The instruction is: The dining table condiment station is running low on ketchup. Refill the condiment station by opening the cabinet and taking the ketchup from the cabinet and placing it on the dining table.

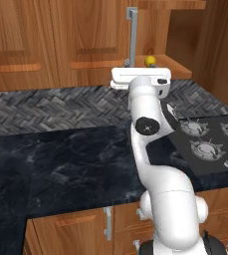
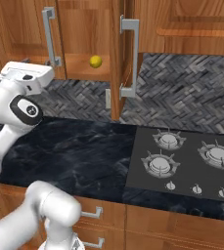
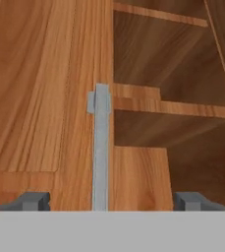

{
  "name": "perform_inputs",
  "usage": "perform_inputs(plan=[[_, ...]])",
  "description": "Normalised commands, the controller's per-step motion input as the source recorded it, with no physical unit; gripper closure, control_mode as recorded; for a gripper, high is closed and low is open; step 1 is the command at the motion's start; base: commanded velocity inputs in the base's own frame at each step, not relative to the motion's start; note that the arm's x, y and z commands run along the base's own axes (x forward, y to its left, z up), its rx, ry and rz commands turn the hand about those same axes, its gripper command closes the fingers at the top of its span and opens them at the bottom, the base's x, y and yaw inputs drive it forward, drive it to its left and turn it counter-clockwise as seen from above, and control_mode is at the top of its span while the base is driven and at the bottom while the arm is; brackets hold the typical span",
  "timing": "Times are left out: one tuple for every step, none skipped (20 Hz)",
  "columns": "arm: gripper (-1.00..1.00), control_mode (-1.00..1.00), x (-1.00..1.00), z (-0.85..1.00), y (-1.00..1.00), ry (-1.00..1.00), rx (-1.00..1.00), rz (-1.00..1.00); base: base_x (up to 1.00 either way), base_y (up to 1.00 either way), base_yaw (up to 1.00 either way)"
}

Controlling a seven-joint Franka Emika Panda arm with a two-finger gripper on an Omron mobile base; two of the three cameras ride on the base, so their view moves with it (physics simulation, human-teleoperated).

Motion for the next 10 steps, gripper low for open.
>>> perform_inputs(plan=[[-1.0,-1.0,0.43,0.36,0.0,0.0,0.0,0.0,0.0,0.0,0.0],[-1.0,-1.0,0.36,0.33,0.0,0.0,0.0,0.0,0.0,0.0,0.0],[-1.0,-1.0,0.39,0.26,0.0,0.0,0.0,0.0,0.0,0.0,0.0],[-1.0,-1.0,0.42,0.19,0.0,0.0,0.0,0.0,0.0,0.0,0.0],[-1.0,-1.0,0.56,0.13,0.0,0.0,0.0,0.0,0.0,0.0,0.0],[-1.0,-1.0,0.66,0.05,0.0,0.0,0.0,0.01,0.0,0.0,0.0],[-1.0,-1.0,0.69,0.0,0.0,0.01,0.0,0.02,0.0,0.0,0.0],[-1.0,-1.0,0.71,0.0,0.01,0.01,0.0,0.02,0.0,0.0,0.0],[-1.0,-1.0,0.7,0.0,0.06,0.01,0.0,0.02,0.0,0.0,0.0],[-1.0,-1.0,0.69,0.0,0.09,0.01,0.0,0.01,0.0,0.0,0.0]])
